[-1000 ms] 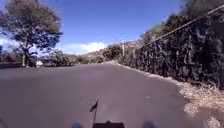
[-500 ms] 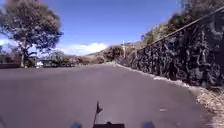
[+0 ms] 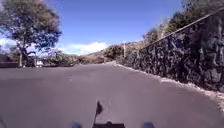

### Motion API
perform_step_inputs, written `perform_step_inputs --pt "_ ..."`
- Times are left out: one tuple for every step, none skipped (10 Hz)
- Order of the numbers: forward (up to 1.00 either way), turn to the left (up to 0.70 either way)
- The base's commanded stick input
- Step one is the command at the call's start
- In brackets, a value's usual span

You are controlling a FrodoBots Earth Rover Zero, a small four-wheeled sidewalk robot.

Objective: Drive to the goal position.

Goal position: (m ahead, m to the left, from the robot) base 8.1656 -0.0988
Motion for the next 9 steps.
perform_step_inputs --pt "1.00 -0.08" --pt "1.00 -0.05" --pt "1.00 -0.02" --pt "1.00 -0.34" --pt "1.00 -0.19" --pt "1.00 -0.05" --pt "1.00 -0.06" --pt "1.00 -0.15" --pt "1.00 -0.24"
